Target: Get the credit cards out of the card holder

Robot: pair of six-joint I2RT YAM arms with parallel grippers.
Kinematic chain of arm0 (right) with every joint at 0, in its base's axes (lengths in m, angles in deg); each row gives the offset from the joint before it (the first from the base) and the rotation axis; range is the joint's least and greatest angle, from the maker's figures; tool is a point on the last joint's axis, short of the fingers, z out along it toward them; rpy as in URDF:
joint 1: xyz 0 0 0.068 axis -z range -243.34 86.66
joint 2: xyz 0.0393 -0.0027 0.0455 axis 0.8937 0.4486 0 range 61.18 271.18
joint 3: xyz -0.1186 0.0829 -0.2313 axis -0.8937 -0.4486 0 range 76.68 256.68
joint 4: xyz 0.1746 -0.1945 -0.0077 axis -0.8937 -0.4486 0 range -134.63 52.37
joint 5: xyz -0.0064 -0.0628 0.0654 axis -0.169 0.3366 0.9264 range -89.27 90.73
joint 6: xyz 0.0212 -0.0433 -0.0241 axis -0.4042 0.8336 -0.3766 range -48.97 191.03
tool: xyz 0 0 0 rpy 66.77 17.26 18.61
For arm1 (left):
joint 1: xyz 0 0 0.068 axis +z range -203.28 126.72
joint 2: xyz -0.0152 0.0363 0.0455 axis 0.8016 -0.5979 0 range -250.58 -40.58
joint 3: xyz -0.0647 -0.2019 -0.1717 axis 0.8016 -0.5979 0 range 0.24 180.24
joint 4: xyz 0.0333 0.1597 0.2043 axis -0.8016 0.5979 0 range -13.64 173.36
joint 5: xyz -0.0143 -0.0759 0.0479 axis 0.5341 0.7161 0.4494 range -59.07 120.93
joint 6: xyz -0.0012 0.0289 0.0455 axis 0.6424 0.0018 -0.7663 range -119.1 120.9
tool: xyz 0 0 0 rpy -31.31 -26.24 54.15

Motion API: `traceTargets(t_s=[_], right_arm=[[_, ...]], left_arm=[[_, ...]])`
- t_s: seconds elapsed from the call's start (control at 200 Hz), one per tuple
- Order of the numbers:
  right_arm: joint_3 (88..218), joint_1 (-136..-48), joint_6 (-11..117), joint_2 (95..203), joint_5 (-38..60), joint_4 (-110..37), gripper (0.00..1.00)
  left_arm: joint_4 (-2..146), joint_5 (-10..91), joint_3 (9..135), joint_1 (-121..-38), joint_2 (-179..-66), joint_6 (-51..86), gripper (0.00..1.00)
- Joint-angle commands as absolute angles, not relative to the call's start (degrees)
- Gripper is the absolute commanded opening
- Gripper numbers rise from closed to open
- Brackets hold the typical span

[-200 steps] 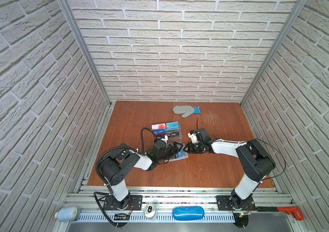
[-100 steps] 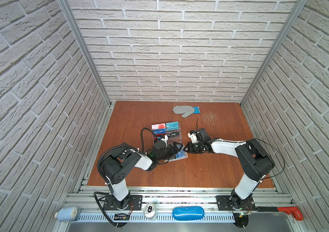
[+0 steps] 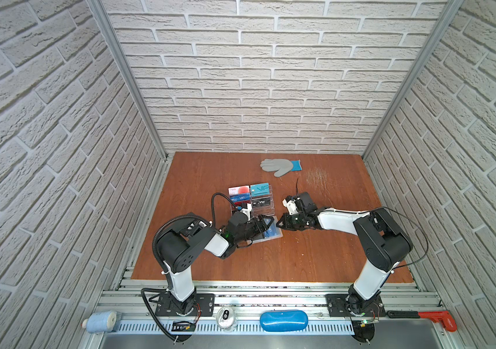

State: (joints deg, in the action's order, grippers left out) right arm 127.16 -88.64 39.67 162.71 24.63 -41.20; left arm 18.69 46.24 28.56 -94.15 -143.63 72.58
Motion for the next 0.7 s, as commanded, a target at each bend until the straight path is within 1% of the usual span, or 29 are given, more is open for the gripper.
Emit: traceTargets(t_s=[0.0, 0.225, 0.305, 0.695], right_arm=[[126.9, -89.2, 39.3, 165.0, 24.8, -43.1, 0.21], [126.9, -88.9, 39.1, 165.5, 25.1, -42.9, 0.21], [127.1, -89.1, 39.0, 165.9, 25.5, -42.8, 0.21], [126.6, -88.8, 38.3, 165.9, 26.8, -41.5, 0.20]], left_arm=[[12.5, 48.8, 27.8, -93.9, -145.5, 71.2, 0.81], [12.5, 51.4, 27.3, -93.5, -145.4, 69.1, 0.77], [12.6, 52.2, 27.3, -93.5, -145.0, 68.2, 0.74], [14.3, 54.3, 28.5, -93.8, -145.2, 66.1, 0.69]])
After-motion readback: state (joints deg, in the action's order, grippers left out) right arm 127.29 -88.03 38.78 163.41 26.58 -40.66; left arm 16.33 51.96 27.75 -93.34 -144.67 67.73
